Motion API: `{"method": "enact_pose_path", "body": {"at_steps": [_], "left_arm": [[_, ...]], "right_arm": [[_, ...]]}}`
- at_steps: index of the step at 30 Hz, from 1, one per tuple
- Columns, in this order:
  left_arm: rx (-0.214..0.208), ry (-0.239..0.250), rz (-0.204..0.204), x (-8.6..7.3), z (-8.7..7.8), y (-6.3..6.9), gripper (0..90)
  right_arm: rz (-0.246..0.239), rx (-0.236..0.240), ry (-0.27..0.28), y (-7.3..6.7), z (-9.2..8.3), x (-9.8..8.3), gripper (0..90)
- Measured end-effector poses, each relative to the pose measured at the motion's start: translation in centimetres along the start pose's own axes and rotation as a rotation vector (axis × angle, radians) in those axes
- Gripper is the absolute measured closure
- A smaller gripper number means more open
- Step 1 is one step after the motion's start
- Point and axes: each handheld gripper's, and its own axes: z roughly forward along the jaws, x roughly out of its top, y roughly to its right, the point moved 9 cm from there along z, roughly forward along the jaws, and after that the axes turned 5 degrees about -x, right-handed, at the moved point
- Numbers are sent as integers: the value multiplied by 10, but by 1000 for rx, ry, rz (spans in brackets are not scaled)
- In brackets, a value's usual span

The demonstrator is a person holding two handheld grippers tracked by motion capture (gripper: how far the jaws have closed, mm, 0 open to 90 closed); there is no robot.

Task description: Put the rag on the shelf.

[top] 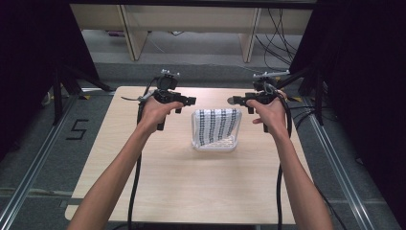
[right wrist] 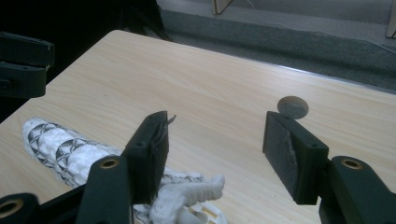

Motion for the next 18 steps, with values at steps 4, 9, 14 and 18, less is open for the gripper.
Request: {"method": "enact_pose_path", "body": {"at_steps": [4,9,14,18], "left_arm": [[-5,0,8,-2,-6,1,292],[-3,7,16,-5,-15,3,284],[-12,24,18,-9,-21,7,285],[-27,25,22,-15,-25,11,285]], "right_arm": [[-8,8,11,0,-6,0,399],[-16,14,16,-2,-13,-1,381],[-38,29,18,-8,-15,-7,376],[-43,33,17,-14,-18,-12,371]]}}
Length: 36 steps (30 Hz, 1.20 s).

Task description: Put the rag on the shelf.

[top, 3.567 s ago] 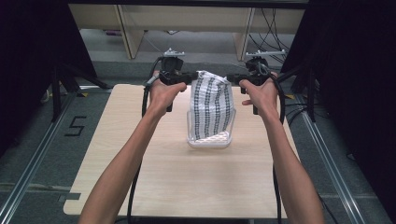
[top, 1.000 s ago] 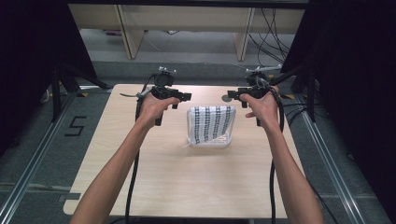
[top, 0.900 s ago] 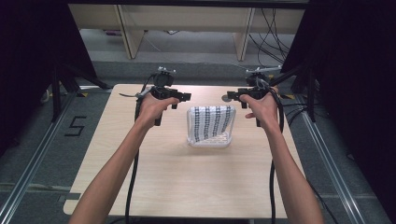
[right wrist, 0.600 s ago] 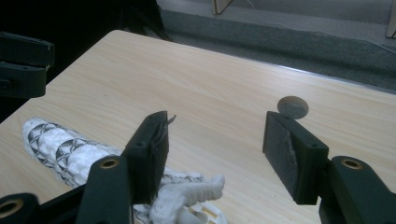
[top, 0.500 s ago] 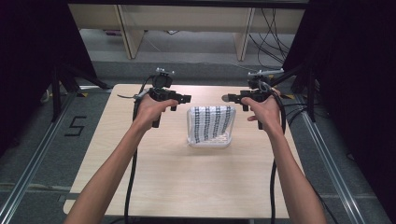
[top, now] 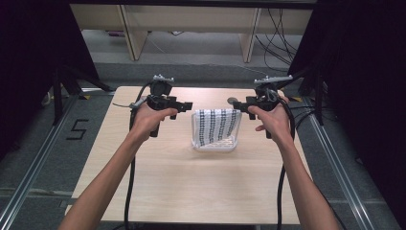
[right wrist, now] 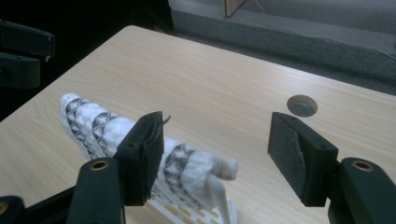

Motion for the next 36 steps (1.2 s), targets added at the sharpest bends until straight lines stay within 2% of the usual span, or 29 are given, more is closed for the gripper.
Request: {"method": "enact_pose_path", "body": {"at_steps": [1,4,5,6,9,11,12,13,14,16,17,20,21,22,24,25,26,30,31,32,33,34,35,36], "left_arm": [[3,6,1,0,-1,1,285],[-6,16,9,-1,-5,5,285],[-5,20,13,-1,-6,5,285],[-7,22,14,-2,-8,7,285],[-8,16,26,-5,-10,10,285],[-10,15,32,-8,-12,12,285],[-12,15,36,-9,-13,13,285],[-19,17,34,-10,-14,14,285],[-33,16,34,-12,-15,17,285],[-50,15,35,-15,-17,21,282],[-44,18,40,-16,-18,22,282],[-50,24,54,-20,-21,27,282],[-52,31,52,-20,-21,28,281],[-53,21,65,-23,-23,29,279],[-55,20,71,-26,-24,30,276],[-55,25,66,-27,-23,31,273],[-53,12,80,-29,-24,30,272],[-58,16,77,-34,-25,31,271],[-62,16,79,-36,-26,31,270],[-74,24,68,-38,-26,33,270],[-74,12,78,-40,-28,32,269],[-77,27,70,-40,-27,34,267],[-76,23,71,-42,-29,34,265],[-80,15,85,-44,-30,35,264]], "right_arm": [[-31,-1,5,0,-1,-1,368],[-25,6,16,-4,-7,-1,365],[-50,6,24,-4,-9,-1,363],[-38,4,18,-7,-11,-2,360],[-60,10,22,-9,-16,-5,357],[-46,15,22,-11,-19,-8,355],[-62,10,22,-10,-20,-9,355],[-49,16,27,-12,-20,-10,353],[-75,10,30,-9,-22,-10,351],[-66,17,24,-12,-24,-15,348],[-53,31,25,-15,-24,-16,345],[-71,29,29,-15,-26,-19,333],[-57,31,23,-17,-28,-20,327],[-78,44,34,-17,-27,-21,320],[-78,36,39,-17,-29,-22,315],[-61,42,30,-20,-30,-24,314],[-55,50,32,-21,-31,-25,310],[-62,54,30,-24,-33,-30,307],[-76,54,34,-24,-33,-31,307],[-74,60,44,-26,-33,-32,307],[-59,57,23,-28,-35,-34,306],[-89,70,43,-27,-34,-33,306],[-67,66,24,-30,-36,-36,305],[-88,63,44,-30,-35,-36,304]]}}
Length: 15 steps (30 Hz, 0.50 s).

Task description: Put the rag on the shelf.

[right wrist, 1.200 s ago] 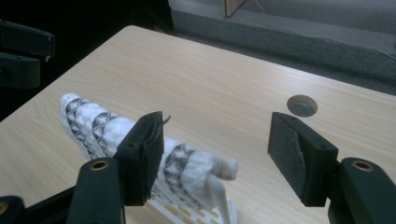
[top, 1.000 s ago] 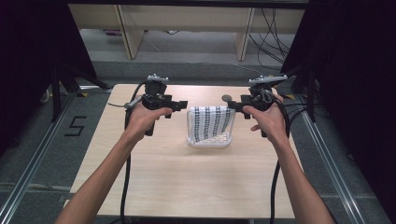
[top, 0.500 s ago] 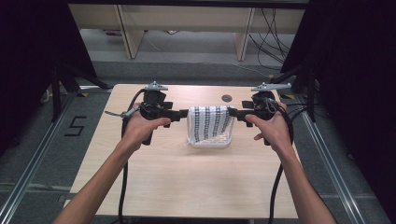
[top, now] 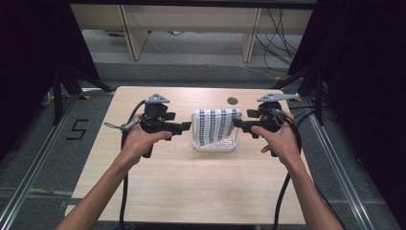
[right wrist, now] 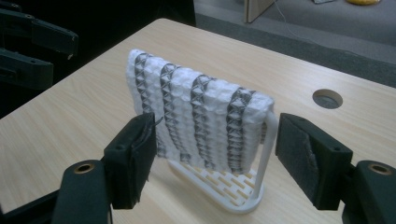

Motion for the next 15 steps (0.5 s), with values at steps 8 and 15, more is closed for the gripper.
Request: {"method": "enact_pose_path", "body": {"at_steps": [8,15], "left_arm": [[-32,10,12,-10,-4,14,261],[-49,12,14,-18,-6,20,261]], "right_arm": [[-34,26,2,-9,-4,-7,303],[-31,34,-14,-16,-4,-15,303]]}}
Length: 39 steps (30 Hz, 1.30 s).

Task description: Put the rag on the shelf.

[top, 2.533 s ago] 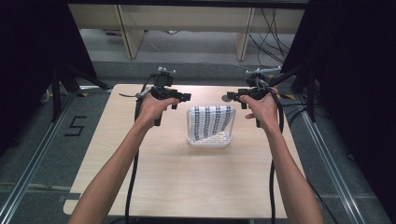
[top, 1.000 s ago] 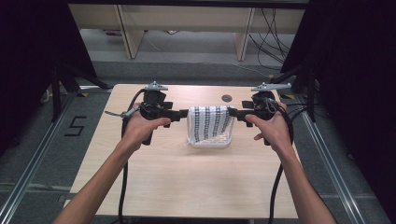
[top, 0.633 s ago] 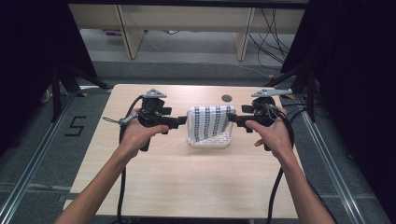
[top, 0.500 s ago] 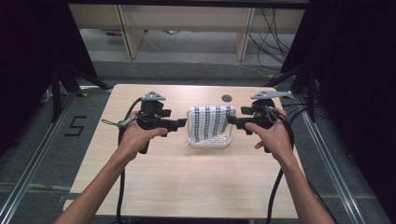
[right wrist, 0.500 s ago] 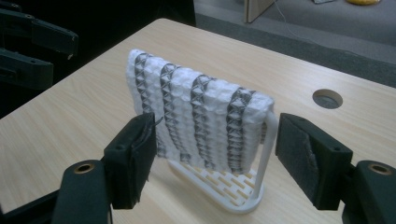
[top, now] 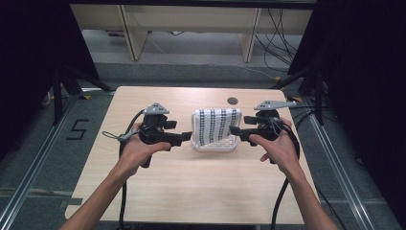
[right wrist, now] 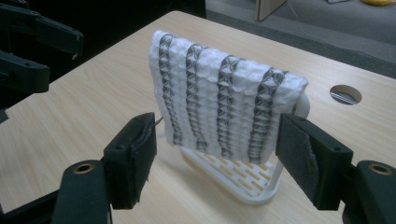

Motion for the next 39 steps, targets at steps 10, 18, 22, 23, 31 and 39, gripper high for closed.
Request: {"method": "enact_pose_path", "body": {"at_steps": [10,18,22,23,31,39], "left_arm": [[-29,7,8,-14,2,9,245],[-39,8,27,-25,2,15,231],[-44,7,28,-31,1,17,230],[-52,4,30,-32,1,17,230],[-44,-1,35,-46,-1,20,229],[-55,-8,39,-58,-1,25,229]], "right_arm": [[-20,23,-5,-4,0,-12,302],[-6,27,-17,-7,-2,-23,300],[-8,34,-21,-10,-1,-28,299],[-14,36,-20,-9,-1,-29,298],[-20,40,-29,-14,-2,-40,294],[-19,49,-16,-18,-1,-48,293]]}}
